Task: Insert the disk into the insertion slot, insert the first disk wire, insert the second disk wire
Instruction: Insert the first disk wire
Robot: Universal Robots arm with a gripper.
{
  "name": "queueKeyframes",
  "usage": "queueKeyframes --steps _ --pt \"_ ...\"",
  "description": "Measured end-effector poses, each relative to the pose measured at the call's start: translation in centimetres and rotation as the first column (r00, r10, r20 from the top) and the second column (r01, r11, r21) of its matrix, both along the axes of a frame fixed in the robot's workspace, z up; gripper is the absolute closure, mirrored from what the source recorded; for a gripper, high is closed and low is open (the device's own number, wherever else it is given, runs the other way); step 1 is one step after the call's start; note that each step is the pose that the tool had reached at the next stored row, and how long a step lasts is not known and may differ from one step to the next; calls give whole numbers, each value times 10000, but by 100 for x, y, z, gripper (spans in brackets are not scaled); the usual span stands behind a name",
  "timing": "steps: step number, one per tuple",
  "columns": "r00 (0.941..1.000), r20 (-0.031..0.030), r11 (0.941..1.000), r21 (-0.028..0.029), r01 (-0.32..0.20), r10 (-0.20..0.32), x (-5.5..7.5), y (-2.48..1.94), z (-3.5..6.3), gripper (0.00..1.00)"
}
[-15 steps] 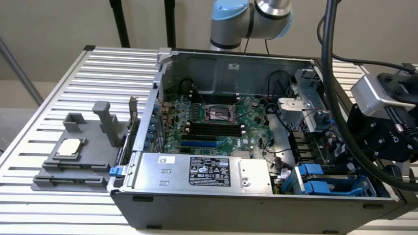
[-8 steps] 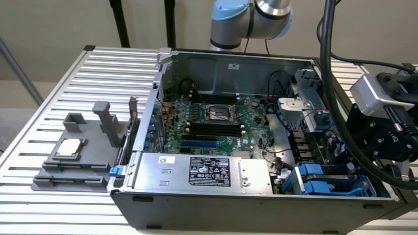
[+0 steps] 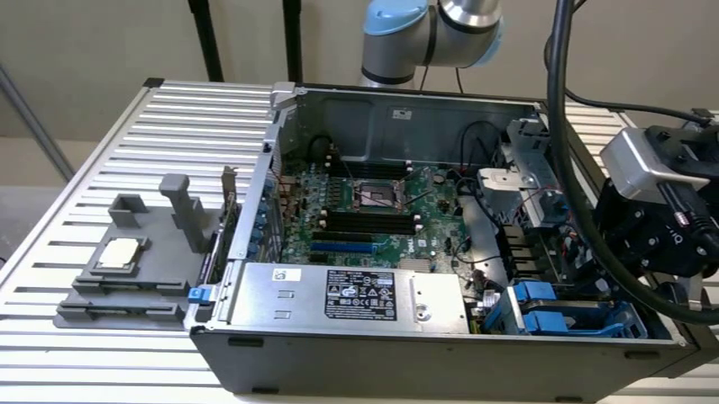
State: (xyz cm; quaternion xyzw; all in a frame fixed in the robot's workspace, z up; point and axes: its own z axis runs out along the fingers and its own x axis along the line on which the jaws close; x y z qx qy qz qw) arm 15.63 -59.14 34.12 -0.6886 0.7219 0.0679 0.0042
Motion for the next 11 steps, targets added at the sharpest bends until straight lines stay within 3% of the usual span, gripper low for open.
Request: queueKeyframes --steps 11 --pt "10000 64 10000 -6 2 -2 -2 3 -29 84"
